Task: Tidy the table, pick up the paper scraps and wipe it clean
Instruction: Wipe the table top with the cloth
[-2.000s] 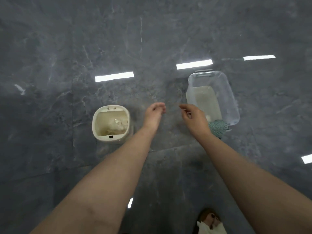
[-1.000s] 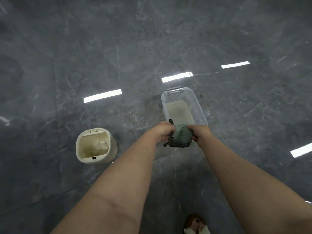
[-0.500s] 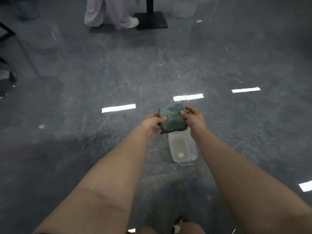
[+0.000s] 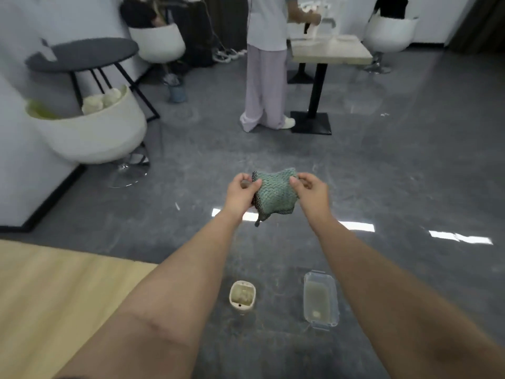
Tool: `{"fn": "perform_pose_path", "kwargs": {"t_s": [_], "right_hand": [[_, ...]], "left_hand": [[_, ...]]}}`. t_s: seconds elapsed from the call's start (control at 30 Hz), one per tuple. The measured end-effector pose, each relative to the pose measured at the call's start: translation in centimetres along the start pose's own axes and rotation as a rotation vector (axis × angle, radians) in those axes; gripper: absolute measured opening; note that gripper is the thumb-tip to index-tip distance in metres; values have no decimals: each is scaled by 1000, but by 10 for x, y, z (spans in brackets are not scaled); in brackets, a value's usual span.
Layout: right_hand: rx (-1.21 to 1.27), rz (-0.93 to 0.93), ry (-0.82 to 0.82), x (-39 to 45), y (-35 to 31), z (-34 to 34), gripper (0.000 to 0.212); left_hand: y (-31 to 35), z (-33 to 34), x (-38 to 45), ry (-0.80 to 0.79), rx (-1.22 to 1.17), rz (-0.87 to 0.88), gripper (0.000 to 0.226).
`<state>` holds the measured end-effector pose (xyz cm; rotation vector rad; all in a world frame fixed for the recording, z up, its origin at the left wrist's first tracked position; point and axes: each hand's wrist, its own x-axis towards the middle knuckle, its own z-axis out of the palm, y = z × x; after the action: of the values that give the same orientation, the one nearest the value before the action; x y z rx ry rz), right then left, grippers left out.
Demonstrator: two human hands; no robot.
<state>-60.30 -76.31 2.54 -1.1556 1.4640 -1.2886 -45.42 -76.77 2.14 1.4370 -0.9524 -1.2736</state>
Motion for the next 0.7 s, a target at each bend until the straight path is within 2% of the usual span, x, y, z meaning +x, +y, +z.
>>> {"fn": "perform_pose_path", "kwargs": {"t_s": [0.1,0.27,0.33,0.4,0.57,0.7], "right_hand": [[-27,-29,-106,-8,-38,32,5],[3,-84,-324,-36,-84,94,9],[19,-102,-409,-57,-98,122,15],[29,-122,-487,-82,-110,150,19],[2,-178,-659,-143,-124,225,9],[-33,-193,-753,-187,-121,281,9]], "left_hand": [[38,-39,-28,97,7,83,20],[76,-114,-81,299,-54,118,11],[83,-146,-106,397,-92,124,16],[85,-178,-130,492,-100,128,17],[75,-262,-183,683,-80,132,14],[57,-321,-213,749,-43,94,13]]}}
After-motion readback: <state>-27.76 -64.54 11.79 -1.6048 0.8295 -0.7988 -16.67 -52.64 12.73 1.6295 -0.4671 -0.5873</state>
